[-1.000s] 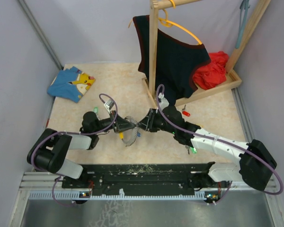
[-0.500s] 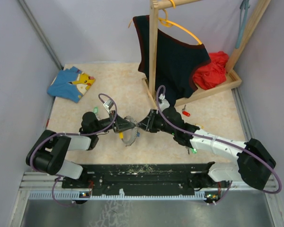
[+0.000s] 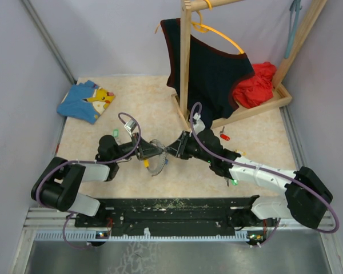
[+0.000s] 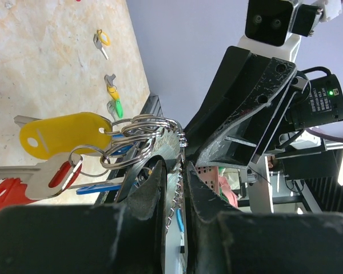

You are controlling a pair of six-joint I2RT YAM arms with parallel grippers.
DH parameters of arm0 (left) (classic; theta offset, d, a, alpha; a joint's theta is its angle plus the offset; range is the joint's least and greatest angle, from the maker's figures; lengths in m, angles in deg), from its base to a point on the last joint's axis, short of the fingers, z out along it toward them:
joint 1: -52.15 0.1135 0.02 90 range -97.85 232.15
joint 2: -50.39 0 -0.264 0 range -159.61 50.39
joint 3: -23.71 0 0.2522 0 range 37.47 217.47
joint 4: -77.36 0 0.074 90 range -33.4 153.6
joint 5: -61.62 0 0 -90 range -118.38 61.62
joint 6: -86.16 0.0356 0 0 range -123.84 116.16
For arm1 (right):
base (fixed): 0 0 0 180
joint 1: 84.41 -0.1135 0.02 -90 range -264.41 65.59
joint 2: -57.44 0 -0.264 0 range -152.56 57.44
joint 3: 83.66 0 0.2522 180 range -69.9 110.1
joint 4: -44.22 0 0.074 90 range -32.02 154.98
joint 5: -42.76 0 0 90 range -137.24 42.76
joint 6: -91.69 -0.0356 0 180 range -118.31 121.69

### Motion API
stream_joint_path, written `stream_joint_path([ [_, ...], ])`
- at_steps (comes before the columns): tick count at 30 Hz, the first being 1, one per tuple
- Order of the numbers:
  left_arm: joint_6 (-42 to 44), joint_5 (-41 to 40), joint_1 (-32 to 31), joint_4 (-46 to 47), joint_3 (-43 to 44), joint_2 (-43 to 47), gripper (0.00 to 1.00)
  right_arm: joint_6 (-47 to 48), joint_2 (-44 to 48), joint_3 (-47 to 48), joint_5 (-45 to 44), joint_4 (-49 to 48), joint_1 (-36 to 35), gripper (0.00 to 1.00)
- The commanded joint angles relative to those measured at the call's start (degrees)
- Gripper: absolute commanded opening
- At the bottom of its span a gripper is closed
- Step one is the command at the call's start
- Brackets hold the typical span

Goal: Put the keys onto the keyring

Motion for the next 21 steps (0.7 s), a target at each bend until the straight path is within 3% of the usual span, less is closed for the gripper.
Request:
stream_joint_path([
  [1,-0.95,-0.26,-0.75,6.08,-0.08,1.03,0.01,-2.08,-0.09,-0.4,1.14,-6.35,0.19,0.19],
  [8,-1.62,-0.8,-0.86,7.98,-0.68,1.15,0.01,-3.27,0.37,-1.48,1.66,-7.92,0.68,0.17],
  [14,-0.86,-1.1,-1.07,7.88,-1.21,0.3,0.04,-3.27,2.37,-2.23,1.43,-9.09,1.03,0.05],
  [17,0.54,-1.65,-1.07,7.13,-1.64,0.06,0.13,-2.98,3.2,-2.38,0.96,-8.05,1.27,0.0],
  [21,5.39,-2.93,-1.1,3.43,-2.21,0.45,0.33,-1.18,3.8,-1.05,-0.28,-2.12,1.53,0.0],
])
